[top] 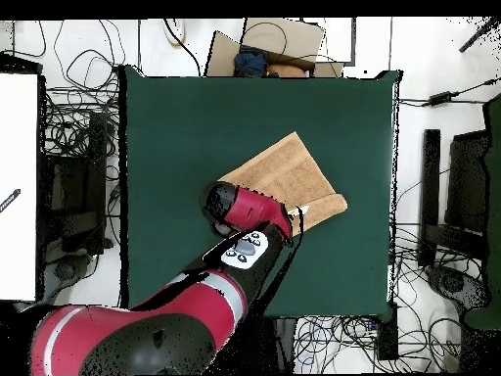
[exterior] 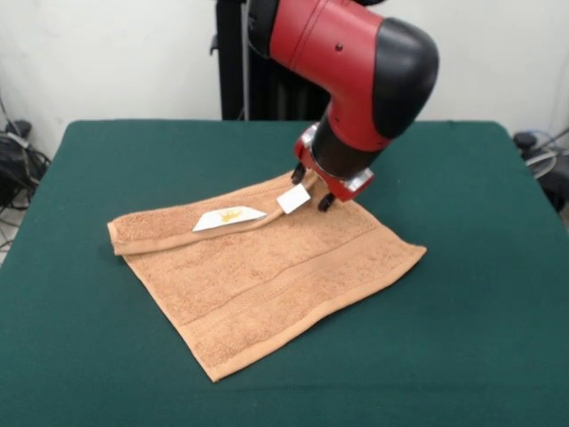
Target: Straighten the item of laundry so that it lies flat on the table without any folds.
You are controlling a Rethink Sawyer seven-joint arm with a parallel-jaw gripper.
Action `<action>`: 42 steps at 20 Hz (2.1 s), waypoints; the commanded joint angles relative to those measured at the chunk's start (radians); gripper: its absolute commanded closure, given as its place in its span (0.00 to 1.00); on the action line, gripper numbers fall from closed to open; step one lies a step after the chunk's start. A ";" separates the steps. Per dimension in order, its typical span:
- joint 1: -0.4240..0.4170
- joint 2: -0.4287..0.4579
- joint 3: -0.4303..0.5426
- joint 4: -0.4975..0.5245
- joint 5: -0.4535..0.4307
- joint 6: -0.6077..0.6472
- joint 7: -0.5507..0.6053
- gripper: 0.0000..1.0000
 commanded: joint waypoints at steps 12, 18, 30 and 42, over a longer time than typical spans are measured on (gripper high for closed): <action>0.022 0.049 0.027 -0.072 0.003 0.031 0.247 0.00; 0.051 0.057 -0.017 -0.089 -0.010 0.093 0.269 0.00; 0.069 0.079 -0.048 -0.097 0.000 0.141 0.272 0.00; 0.071 0.084 -0.051 -0.096 0.012 0.167 0.264 0.00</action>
